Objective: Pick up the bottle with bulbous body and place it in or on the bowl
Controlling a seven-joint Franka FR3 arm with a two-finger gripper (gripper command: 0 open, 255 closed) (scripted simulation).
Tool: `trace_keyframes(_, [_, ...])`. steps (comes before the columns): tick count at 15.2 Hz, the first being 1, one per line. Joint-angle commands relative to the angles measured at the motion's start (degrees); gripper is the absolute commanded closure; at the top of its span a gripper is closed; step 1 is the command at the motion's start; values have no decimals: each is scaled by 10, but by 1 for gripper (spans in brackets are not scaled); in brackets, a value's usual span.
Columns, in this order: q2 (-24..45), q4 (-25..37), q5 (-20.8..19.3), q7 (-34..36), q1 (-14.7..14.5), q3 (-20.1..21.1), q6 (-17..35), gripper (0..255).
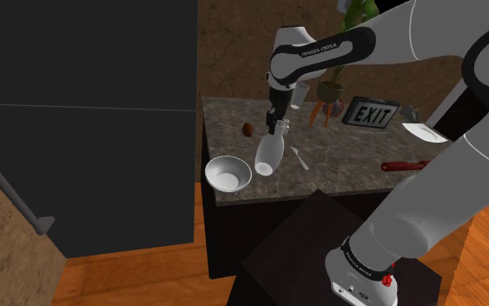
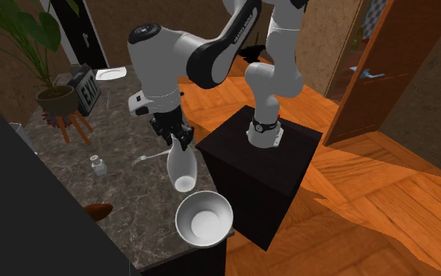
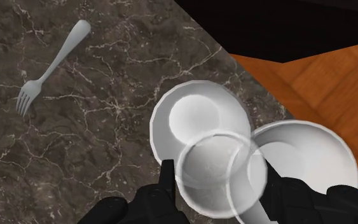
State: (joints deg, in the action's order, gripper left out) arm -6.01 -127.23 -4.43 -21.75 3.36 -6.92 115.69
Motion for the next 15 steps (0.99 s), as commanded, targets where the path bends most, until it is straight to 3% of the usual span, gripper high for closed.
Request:
trace_keyframes(1, [-6, 9, 0, -1, 0, 0, -15, 255])
trace_keyframes(15, [-34, 89, 0, -5, -1, 3, -123, 255])
